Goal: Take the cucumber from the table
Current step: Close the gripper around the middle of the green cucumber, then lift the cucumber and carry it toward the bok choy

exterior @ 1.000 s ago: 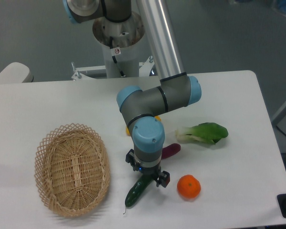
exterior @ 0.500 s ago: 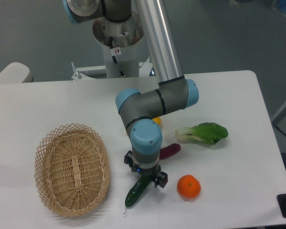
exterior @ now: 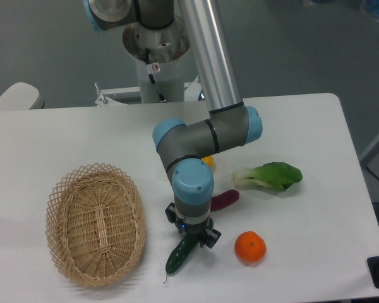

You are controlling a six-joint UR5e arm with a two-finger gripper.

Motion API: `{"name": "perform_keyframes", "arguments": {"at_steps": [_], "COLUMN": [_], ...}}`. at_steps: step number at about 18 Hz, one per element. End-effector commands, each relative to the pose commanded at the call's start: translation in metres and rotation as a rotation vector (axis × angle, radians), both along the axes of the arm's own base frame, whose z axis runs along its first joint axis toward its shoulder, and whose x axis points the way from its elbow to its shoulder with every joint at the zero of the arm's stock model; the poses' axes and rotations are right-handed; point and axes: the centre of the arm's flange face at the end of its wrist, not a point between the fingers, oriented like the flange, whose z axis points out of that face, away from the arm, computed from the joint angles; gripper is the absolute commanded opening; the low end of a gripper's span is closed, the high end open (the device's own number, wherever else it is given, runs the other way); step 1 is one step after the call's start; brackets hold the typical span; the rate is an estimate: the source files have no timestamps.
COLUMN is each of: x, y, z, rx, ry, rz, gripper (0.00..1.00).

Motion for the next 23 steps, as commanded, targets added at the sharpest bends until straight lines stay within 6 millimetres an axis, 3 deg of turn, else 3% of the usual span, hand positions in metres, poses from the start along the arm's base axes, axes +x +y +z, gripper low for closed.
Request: {"name": "perform_keyframes", "arguments": {"at_steps": [6, 10, 12, 15, 19, 23], "x": [-0.011, -0.028, -0.048, -0.062, -0.061, -0.095], "y": [-0.001, -0.01, -0.031, -0.057, -0.088, -0.131], "z": [0.016, 0.059, 0.081, 0.112, 0.16, 0.174], "rx": [0.015, 0.049, 0.054, 0.042, 0.016, -0.002], "ry": [0.023, 0.075, 0.092, 0.104, 0.092, 0.1], "rz": [-0.041, -0.075, -0.075, -0.137, -0.223, -0.254], "gripper": [0.25, 0.25, 0.25, 0.26, 0.26, 0.26]}}
